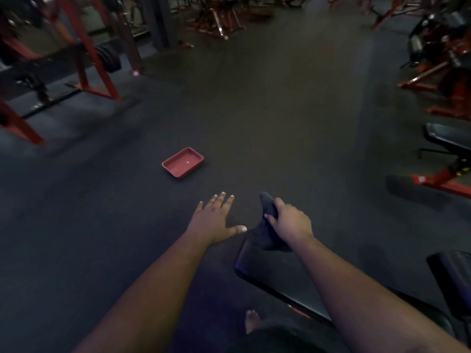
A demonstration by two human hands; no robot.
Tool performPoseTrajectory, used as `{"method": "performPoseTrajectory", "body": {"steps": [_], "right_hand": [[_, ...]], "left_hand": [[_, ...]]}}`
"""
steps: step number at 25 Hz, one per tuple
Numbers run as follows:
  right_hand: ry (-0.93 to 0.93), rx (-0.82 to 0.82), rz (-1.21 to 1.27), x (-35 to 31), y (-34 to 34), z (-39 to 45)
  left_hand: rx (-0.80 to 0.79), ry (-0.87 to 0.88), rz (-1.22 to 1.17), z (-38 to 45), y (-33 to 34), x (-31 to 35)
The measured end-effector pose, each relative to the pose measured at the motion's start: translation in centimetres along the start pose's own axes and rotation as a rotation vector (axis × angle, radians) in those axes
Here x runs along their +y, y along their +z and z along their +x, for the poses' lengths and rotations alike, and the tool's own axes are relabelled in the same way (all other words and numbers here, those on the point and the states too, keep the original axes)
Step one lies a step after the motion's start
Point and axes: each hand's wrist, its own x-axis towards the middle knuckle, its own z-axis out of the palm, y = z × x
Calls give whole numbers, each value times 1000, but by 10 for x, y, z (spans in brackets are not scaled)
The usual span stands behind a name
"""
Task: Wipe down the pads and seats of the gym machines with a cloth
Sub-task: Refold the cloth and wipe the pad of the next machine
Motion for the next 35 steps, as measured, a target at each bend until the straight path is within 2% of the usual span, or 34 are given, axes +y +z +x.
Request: {"method": "performPoseTrajectory", "body": {"steps": [8,14,18,27,35], "right_hand": [[-45,-1,39,-72,19,147],[5,14,52,-93,11,249],[86,63,53,-83,3,301],[519,179,58,-50,-8,414],[826,326,55,10,-43,464]], "left_hand": [[-20,-36,62,111,-51,-95],[-34,0,44,212,-85,-138],[-18,135,79,282,-100,-147],[-71,521,184,497,-155,-139],[-112,830,240,628,-187,-50]]}}
